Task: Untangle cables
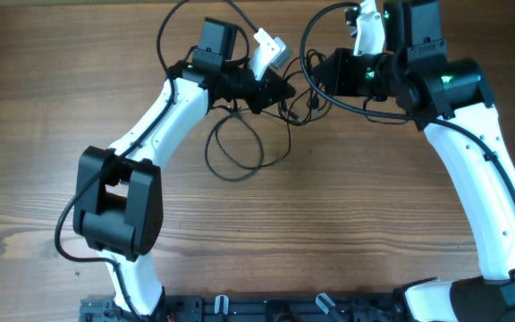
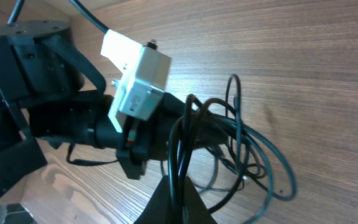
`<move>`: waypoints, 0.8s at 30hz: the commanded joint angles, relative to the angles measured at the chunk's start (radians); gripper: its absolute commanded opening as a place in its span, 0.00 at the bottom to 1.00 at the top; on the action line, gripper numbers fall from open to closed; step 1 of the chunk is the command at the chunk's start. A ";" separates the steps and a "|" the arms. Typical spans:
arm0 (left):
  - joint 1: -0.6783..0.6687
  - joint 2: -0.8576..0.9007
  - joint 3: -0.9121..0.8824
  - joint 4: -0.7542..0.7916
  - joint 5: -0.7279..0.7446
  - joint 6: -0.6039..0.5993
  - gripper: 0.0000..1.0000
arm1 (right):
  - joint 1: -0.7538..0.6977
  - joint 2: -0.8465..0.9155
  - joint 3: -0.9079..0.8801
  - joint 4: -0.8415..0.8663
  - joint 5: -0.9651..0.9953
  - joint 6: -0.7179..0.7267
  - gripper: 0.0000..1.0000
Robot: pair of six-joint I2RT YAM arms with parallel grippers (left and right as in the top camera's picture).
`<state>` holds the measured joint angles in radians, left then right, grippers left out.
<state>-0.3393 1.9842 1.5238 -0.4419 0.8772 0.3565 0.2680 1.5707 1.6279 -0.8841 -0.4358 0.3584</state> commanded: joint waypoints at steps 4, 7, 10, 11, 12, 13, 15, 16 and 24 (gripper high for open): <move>0.128 0.006 0.014 -0.092 -0.022 0.002 0.04 | 0.004 -0.017 0.031 -0.019 0.131 0.011 0.04; 0.209 0.004 0.014 -0.127 -0.022 0.002 0.04 | 0.004 -0.017 0.031 -0.068 0.264 0.034 0.05; 0.278 -0.001 0.014 -0.161 -0.021 0.003 0.04 | 0.004 -0.017 0.031 -0.087 0.360 0.046 0.05; 0.296 -0.003 0.014 -0.170 -0.021 0.004 0.04 | 0.003 -0.017 0.031 -0.093 0.400 0.068 0.05; 0.318 -0.007 0.014 -0.183 -0.021 0.006 0.04 | 0.003 -0.017 0.031 -0.099 0.453 0.080 0.05; 0.337 -0.012 0.014 -0.193 -0.021 0.006 0.04 | 0.003 -0.017 0.031 -0.100 0.481 0.080 0.05; 0.362 -0.023 0.014 -0.207 -0.021 0.007 0.04 | 0.000 -0.017 0.031 -0.102 0.514 0.087 0.05; 0.372 -0.030 0.014 -0.211 -0.021 0.007 0.04 | -0.004 -0.017 0.031 -0.103 0.541 0.087 0.04; 0.403 -0.117 0.014 -0.264 -0.022 0.033 0.04 | -0.021 -0.017 0.031 -0.104 0.594 0.056 0.90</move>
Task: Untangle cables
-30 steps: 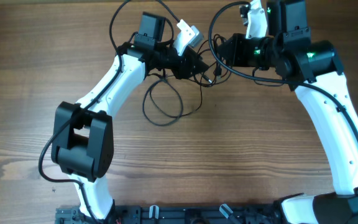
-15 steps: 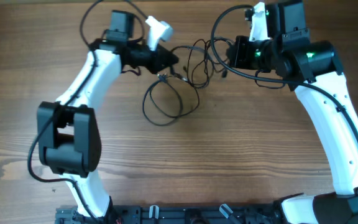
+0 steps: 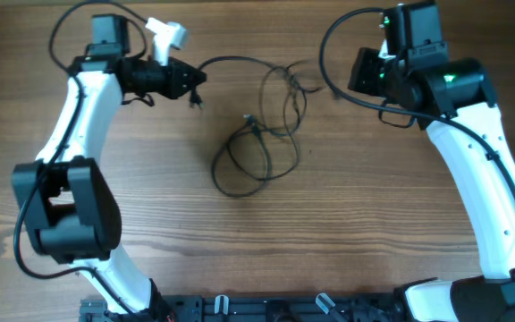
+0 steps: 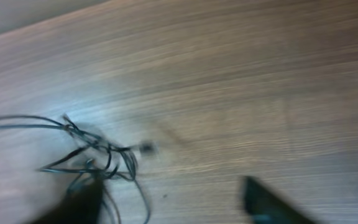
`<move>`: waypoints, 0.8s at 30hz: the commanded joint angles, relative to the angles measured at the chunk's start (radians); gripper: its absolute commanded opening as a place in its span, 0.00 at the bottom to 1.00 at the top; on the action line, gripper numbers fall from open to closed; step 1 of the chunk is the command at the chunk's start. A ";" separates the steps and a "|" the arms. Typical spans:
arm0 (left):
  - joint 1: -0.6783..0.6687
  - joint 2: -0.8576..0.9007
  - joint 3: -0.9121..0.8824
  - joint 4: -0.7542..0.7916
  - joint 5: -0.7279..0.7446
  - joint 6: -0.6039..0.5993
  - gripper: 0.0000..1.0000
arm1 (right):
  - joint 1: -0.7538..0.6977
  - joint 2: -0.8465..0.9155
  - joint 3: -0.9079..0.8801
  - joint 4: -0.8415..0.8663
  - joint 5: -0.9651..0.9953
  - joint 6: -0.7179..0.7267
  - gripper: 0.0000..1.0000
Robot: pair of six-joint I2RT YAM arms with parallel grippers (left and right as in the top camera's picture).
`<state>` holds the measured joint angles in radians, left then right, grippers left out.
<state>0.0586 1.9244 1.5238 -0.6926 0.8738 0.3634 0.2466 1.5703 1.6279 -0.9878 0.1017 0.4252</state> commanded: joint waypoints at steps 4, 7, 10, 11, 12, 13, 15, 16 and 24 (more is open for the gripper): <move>0.005 -0.092 0.014 -0.039 -0.018 0.026 0.04 | 0.001 -0.015 0.030 -0.002 0.051 -0.029 0.91; 0.004 -0.116 0.014 -0.068 -0.007 0.026 0.04 | 0.001 0.001 0.008 0.000 0.006 -0.036 0.91; 0.004 -0.150 0.014 -0.088 0.010 0.026 0.04 | 0.002 0.063 -0.005 0.005 -0.045 -0.063 0.92; 0.004 -0.158 0.014 -0.089 0.013 0.026 0.05 | 0.003 0.084 -0.005 0.012 -0.075 -0.075 0.92; 0.004 -0.170 0.014 -0.091 0.013 0.025 0.05 | 0.003 0.116 -0.005 0.029 -0.134 -0.109 0.91; 0.004 -0.183 0.013 -0.097 0.013 0.025 0.05 | 0.003 0.132 -0.005 0.039 -0.166 -0.121 0.89; 0.003 -0.210 0.014 -0.114 0.024 0.025 0.05 | 0.005 0.183 -0.005 0.075 -0.256 -0.163 0.88; 0.002 -0.226 0.014 -0.121 0.024 0.025 0.05 | 0.010 0.205 -0.005 0.091 -0.282 -0.169 0.88; -0.054 -0.334 0.014 -0.128 0.023 0.014 0.08 | 0.127 0.309 -0.005 0.196 -0.343 -0.185 0.64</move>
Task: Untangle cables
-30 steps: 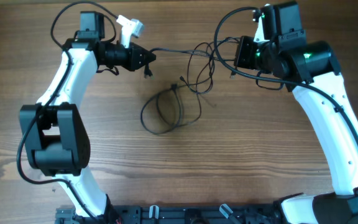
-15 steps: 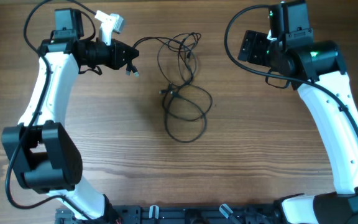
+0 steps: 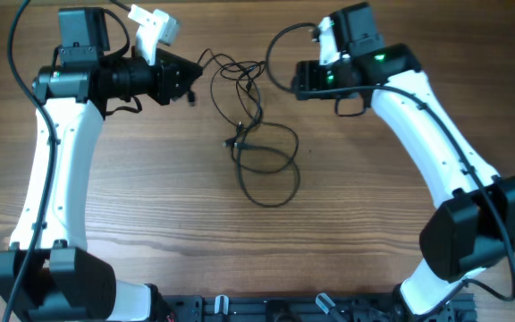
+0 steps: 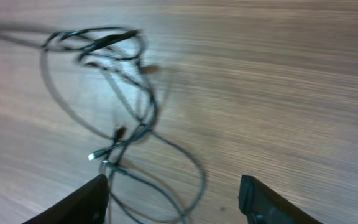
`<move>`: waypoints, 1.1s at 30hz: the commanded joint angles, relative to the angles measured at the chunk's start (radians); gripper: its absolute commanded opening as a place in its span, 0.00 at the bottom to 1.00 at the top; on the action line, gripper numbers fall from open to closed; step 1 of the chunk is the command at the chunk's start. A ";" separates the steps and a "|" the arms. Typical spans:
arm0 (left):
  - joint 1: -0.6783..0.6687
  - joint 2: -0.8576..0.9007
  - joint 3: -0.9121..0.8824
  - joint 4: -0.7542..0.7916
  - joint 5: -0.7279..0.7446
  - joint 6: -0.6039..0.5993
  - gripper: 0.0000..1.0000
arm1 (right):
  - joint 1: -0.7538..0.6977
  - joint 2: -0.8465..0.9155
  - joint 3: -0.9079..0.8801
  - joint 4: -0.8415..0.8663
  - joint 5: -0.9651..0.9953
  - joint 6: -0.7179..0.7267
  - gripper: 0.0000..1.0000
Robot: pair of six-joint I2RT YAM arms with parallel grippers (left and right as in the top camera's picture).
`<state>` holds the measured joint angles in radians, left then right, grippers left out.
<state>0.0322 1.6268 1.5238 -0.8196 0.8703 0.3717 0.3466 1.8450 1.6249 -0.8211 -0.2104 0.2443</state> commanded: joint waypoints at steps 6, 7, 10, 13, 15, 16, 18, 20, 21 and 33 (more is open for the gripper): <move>-0.082 -0.039 0.014 -0.001 0.026 -0.013 0.08 | 0.082 0.127 -0.002 0.166 -0.008 0.101 0.52; -0.083 -0.041 0.014 -0.001 0.026 -0.014 0.08 | 0.085 0.143 -0.002 0.172 -0.008 0.111 0.53; -0.084 -0.043 0.014 -0.002 0.019 -0.014 0.09 | 0.085 0.180 -0.002 0.173 -0.008 0.123 0.53; -0.084 -0.043 0.014 -0.001 -0.027 -0.018 0.14 | 0.085 0.205 -0.002 0.181 -0.008 0.122 0.54; -0.084 -0.043 0.014 0.011 -0.134 -0.067 0.15 | 0.085 0.219 -0.002 0.185 -0.008 0.121 0.57; -0.084 -0.043 0.014 0.021 -0.187 -0.093 0.15 | 0.085 0.227 -0.002 0.184 -0.010 0.121 0.57; -0.084 -0.043 0.014 0.034 -0.269 -0.134 0.19 | 0.088 0.244 -0.003 0.185 -0.034 0.114 0.60; -0.084 -0.043 0.014 0.044 -0.354 -0.187 0.22 | 0.092 0.260 -0.003 0.190 -0.034 0.114 0.65; -0.084 -0.043 0.014 0.045 -0.384 -0.204 0.23 | 0.094 0.270 -0.003 0.201 -0.031 0.115 0.66; -0.084 -0.043 0.014 0.041 -0.548 -0.362 0.27 | 0.140 0.351 -0.003 0.300 0.091 0.158 0.66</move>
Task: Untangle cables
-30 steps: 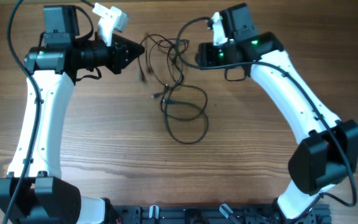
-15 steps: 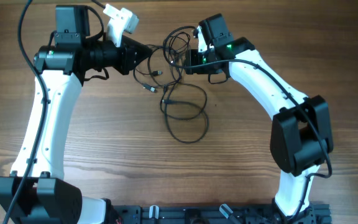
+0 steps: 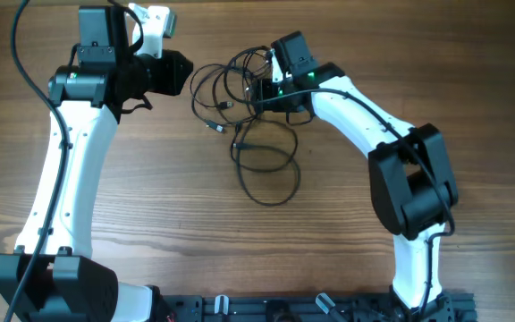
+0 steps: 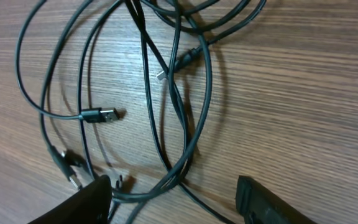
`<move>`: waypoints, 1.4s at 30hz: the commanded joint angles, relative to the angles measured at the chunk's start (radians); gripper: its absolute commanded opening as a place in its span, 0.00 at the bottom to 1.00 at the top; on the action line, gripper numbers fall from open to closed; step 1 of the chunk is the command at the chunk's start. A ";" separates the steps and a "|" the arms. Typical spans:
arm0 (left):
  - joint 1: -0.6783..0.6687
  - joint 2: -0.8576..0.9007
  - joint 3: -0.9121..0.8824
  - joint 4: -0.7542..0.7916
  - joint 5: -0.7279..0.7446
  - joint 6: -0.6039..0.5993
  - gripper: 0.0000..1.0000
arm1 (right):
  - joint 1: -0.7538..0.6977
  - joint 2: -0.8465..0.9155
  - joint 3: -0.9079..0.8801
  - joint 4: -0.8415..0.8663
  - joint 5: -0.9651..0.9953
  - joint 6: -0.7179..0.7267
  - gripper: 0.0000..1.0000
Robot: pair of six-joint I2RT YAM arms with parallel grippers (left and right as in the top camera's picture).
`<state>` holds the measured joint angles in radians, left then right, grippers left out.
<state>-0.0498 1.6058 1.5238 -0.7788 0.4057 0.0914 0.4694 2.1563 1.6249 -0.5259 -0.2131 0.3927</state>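
Note:
Thin black cables (image 3: 240,85) lie tangled on the wooden table, with a big loop (image 3: 268,172) trailing toward the front. In the right wrist view the strands (image 4: 176,106) cross one another, and a USB plug (image 4: 102,115) lies free at the left. My right gripper (image 4: 173,205) is open low over the tangle, and strands pass between its fingers (image 4: 82,202) without being pinched. In the overhead view it sits at the tangle's right side (image 3: 265,89). My left gripper (image 3: 182,72) points right, just left of the cables; its jaws and any hold are too small to read.
The wooden table (image 3: 374,233) carries only the cables. A white camera mount (image 3: 155,18) sits on the left wrist. A black rail (image 3: 266,309) runs along the table's front edge.
My right gripper has moved left and down, from beside the tangle to low over it, still open. The cables have bunched closer together near the left gripper, which has hardly moved.
Both grippers met at the tangle in the top middle, the right one shut on cable. Then the left gripper was far left holding a cable end, and the right gripper was open and away. After that the right gripper came back toward the bundle, and it now hovers over it.

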 commanded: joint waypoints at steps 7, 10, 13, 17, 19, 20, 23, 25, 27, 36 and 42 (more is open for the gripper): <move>-0.002 -0.022 0.014 0.000 -0.104 -0.082 0.28 | 0.048 0.083 -0.003 0.028 0.160 0.016 0.66; -0.002 -0.022 0.014 -0.001 -0.110 -0.081 0.31 | 0.050 0.106 -0.003 0.037 0.161 0.026 0.66; -0.002 -0.022 0.014 -0.001 -0.112 -0.082 0.31 | 0.050 0.116 -0.003 0.053 0.161 0.029 0.61; -0.002 -0.022 0.014 -0.005 -0.111 -0.081 0.32 | 0.051 0.131 -0.003 0.089 0.161 0.029 0.54; -0.002 -0.022 0.014 -0.014 -0.112 -0.081 0.32 | 0.051 0.145 -0.003 0.103 0.139 0.030 0.54; -0.002 -0.022 0.014 -0.017 -0.111 -0.081 0.32 | 0.051 0.151 -0.003 0.104 0.134 0.033 0.54; -0.002 -0.022 0.014 -0.019 -0.111 -0.081 0.32 | 0.051 0.165 -0.003 0.115 0.135 0.036 0.51; -0.002 -0.022 0.014 -0.020 -0.111 -0.081 0.32 | 0.051 0.165 -0.003 0.125 0.134 0.037 0.48; -0.002 -0.022 0.014 -0.023 -0.111 -0.081 0.32 | 0.051 0.165 -0.003 0.144 0.120 0.035 0.48; -0.002 -0.022 0.014 -0.045 -0.111 -0.081 0.32 | 0.051 0.195 -0.003 0.167 0.097 0.036 0.42; -0.002 -0.022 0.014 -0.050 -0.112 -0.081 0.32 | 0.051 0.203 -0.003 0.165 0.081 0.056 0.05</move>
<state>-0.0498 1.6058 1.5238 -0.8238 0.3027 0.0196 0.5163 2.2883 1.6321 -0.3431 -0.1051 0.4290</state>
